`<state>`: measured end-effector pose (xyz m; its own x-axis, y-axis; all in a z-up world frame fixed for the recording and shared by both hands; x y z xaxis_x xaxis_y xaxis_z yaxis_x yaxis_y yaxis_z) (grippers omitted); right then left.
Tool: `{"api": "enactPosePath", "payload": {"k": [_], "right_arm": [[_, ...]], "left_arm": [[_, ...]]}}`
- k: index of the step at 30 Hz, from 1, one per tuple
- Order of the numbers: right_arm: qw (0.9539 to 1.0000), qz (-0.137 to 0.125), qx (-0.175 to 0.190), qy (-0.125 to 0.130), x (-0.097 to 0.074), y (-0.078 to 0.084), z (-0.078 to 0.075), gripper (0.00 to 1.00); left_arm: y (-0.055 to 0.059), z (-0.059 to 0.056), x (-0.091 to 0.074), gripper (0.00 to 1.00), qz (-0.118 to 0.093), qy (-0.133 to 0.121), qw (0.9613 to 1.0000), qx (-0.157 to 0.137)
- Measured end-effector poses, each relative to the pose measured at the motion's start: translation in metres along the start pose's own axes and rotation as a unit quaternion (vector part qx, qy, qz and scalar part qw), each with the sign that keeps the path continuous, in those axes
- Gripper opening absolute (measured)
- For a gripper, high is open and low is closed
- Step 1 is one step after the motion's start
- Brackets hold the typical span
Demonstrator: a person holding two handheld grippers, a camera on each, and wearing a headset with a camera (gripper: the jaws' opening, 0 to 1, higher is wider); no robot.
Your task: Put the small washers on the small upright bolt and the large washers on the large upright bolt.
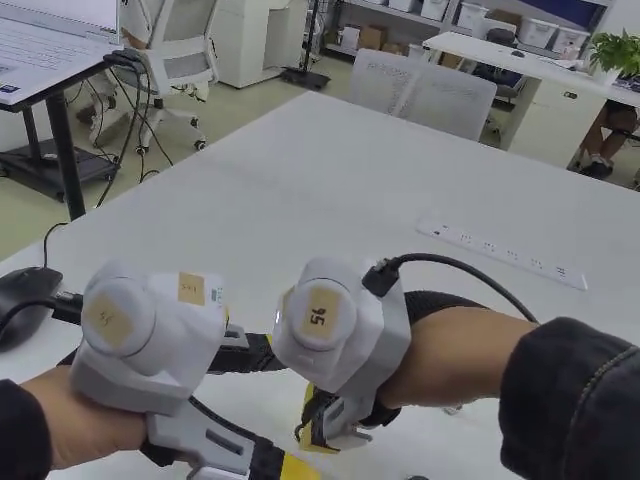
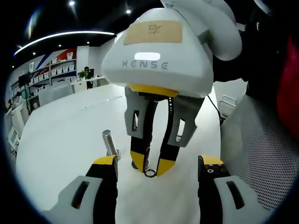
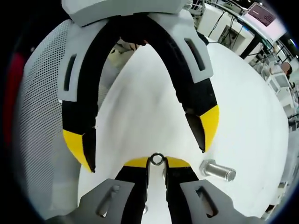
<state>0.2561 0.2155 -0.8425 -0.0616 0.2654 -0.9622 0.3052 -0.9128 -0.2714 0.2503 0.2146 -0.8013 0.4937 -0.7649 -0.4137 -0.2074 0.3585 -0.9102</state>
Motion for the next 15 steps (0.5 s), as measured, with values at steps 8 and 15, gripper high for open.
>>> {"api": "enactPosePath", "payload": {"k": [8, 15], "right_arm": [[0.9997, -0.005, 0.019, 0.012, -0.017, 0.011, -0.005, 0.14], [0.9992, -0.008, 0.033, 0.023, -0.03, 0.021, -0.01, 0.14]], "left_arm": [[0.0, -0.002, 0.0, 0.69, 0.003, 0.002, 1.0, 0.0], [0.001, -0.002, 0.0, 0.69, 0.004, 0.003, 1.0, 0.0]]}}
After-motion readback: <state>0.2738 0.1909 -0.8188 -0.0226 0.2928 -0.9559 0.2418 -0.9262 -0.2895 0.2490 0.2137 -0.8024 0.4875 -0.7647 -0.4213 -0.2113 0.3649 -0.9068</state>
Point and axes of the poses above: the centre of the closed fingertips' face, and the gripper's own axes: x roughly forward along the fingers, z roughly to its left, y roughly out of its underside, the point moved 1 cm from there along -x, roughly backward along the fingers, and after that the axes turned 5 degrees about x, right-handed, at the moved point
